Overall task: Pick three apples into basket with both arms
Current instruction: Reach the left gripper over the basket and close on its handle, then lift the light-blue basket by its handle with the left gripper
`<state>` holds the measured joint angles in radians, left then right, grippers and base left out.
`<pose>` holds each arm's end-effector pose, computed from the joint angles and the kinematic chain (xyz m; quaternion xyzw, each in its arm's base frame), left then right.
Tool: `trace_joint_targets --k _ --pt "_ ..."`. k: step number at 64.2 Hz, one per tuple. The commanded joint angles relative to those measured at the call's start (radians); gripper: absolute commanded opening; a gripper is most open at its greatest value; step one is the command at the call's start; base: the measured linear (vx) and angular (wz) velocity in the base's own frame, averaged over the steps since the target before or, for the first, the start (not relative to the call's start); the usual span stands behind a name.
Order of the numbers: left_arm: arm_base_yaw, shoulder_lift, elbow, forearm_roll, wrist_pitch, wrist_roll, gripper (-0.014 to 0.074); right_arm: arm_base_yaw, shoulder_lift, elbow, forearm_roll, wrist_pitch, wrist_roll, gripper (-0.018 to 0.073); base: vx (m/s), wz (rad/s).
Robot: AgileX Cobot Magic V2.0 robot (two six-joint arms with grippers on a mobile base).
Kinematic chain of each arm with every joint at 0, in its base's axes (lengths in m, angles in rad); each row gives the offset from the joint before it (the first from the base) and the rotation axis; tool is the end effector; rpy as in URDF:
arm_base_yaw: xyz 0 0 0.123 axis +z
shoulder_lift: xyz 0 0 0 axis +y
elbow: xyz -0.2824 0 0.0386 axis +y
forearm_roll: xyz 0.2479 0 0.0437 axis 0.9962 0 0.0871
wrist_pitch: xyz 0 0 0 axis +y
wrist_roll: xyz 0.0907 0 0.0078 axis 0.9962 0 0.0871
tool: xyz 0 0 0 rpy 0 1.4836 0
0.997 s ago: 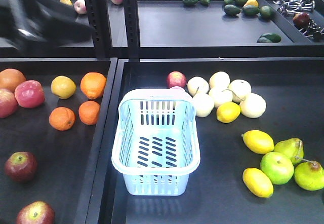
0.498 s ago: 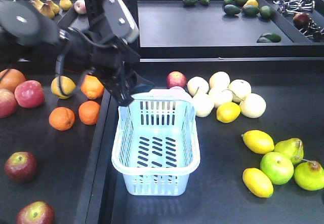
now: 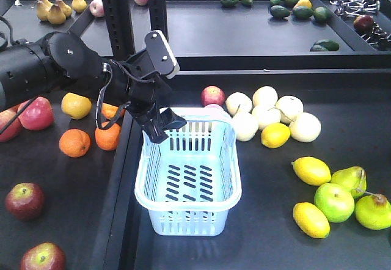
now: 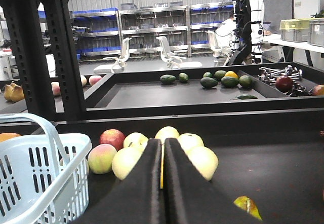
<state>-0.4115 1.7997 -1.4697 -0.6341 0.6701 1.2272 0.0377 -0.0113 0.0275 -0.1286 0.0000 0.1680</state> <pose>0.3610 -0.1942 0.2889 0.5419 0.7372 -0.1189 0.3858 0.0565 0.0021 0.2044 0.0006 0.6816 0.0282 0.7312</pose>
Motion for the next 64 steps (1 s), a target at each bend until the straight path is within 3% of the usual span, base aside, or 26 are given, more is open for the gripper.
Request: trace_joint_targets --k 1,16,40,50,64 --pt "-0.007 -0.033 -0.033 -0.028 -0.069 -0.001 0.0544 -0.006 -0.013 0.014 -0.009 -0.076 -0.008 -0.0004 0.00 0.00" --pt "-0.007 0.012 -0.033 -0.023 -0.138 -0.001 0.0544 -0.006 -0.013 0.014 -0.009 -0.076 -0.008 -0.0004 0.00 0.00" --pt "-0.007 0.080 -0.033 -0.024 -0.129 -0.001 0.0518 -0.006 -0.013 0.014 -0.009 -0.076 -0.008 -0.0004 0.00 0.00" --pt "-0.007 0.076 -0.033 -0.033 -0.117 -0.005 0.0400 -0.006 -0.013 0.014 -0.009 -0.076 -0.008 -0.0004 0.00 0.00" --pt "-0.007 0.050 -0.033 -0.032 -0.109 -0.005 0.0071 -0.006 -0.013 0.014 -0.009 -0.076 -0.008 -0.0004 0.00 0.00"
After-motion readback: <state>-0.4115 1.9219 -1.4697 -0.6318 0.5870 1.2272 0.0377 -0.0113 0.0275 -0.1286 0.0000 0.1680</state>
